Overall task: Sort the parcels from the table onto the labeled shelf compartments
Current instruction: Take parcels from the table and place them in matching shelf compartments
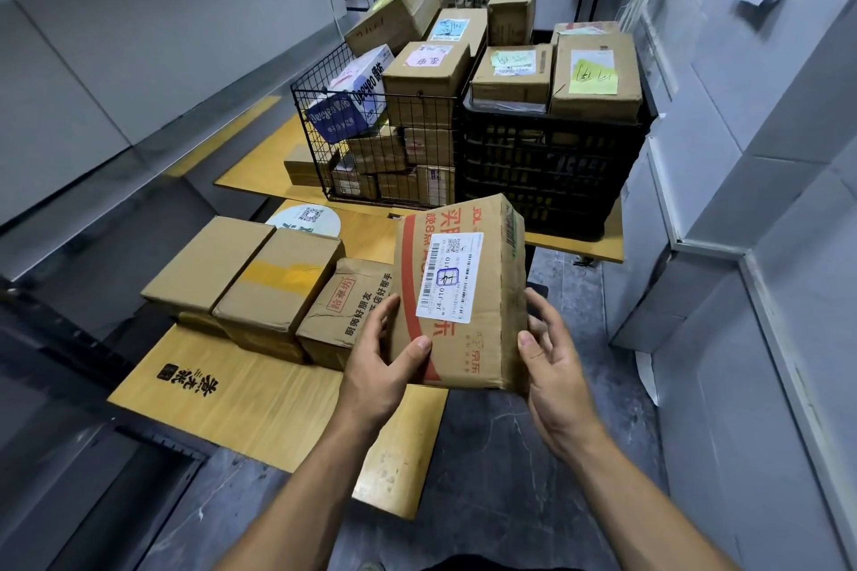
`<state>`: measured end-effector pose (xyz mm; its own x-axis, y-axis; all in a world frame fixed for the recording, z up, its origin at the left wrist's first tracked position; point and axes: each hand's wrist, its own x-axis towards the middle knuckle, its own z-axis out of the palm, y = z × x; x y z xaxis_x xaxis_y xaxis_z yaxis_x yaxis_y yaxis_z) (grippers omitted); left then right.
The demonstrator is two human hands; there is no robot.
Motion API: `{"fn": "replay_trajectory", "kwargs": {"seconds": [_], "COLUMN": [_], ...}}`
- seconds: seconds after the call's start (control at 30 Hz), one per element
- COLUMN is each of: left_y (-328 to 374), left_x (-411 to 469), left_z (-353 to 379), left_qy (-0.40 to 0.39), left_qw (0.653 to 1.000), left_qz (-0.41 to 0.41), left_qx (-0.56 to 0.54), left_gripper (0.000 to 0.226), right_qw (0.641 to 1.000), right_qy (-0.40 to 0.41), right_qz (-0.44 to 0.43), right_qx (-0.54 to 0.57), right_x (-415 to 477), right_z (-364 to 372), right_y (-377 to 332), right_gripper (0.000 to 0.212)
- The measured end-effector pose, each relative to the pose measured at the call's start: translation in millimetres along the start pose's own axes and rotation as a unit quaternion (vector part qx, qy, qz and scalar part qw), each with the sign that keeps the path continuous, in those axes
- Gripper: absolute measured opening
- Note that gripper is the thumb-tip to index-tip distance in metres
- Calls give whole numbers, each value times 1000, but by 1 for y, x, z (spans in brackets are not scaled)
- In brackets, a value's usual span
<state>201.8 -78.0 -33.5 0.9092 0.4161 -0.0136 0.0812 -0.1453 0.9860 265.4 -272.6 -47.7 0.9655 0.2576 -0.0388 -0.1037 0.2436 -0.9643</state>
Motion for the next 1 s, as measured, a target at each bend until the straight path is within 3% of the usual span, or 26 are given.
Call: {"fn": "replay_trajectory", "kwargs": {"seconds": [0.2, 0.53, 1.0], "left_y": [3, 0, -13], "left_x": [-8, -21, -71], "left_z": [-6, -7, -73], "left_qy": [31, 70, 193], "left_qw": [994, 971, 946], "left_qz": [51, 108, 67], "left_qx": [92, 201, 251], "left_gripper": [73, 72, 72], "right_qw": [990, 989, 977], "right_qy": [40, -6, -86], "right_qz": [-32, 1, 6], "right_qx": [-131, -148, -196], "right_x": [0, -6, -14], "right_z": [-3, 2, 94], "right_y": [-1, 5, 23], "right_gripper": [35, 68, 71]}}
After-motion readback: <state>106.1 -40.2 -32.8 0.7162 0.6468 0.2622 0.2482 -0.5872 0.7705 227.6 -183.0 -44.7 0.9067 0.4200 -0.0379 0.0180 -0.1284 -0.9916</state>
